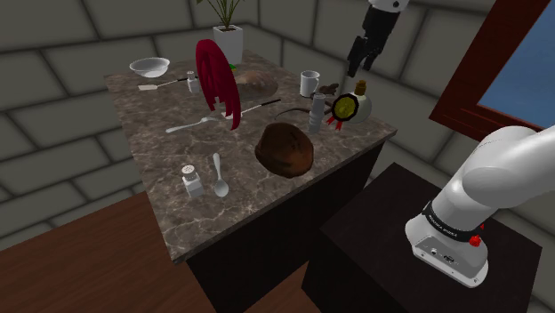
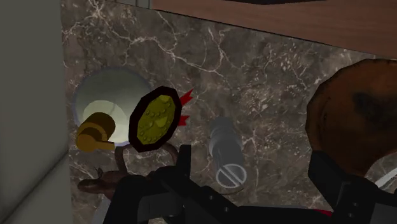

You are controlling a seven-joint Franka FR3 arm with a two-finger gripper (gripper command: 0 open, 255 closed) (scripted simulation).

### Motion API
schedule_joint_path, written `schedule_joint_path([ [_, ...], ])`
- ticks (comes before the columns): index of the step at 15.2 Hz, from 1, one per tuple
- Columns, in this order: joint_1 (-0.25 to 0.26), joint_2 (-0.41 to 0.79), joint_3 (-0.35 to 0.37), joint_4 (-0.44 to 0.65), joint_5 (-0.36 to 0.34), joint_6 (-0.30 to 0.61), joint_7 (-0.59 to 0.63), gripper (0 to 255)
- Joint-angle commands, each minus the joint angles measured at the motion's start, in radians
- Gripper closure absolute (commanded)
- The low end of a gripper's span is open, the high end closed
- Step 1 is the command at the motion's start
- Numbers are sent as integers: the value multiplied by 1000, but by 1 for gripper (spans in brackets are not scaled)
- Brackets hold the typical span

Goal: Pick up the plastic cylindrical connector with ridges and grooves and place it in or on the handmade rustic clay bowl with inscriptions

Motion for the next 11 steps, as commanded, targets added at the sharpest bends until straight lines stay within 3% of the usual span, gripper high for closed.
schedule_joint_path([
  [1,3,84,11,28,-3,36,12,0],
  [11,11,493,54,216,-41,154,80,0],
])
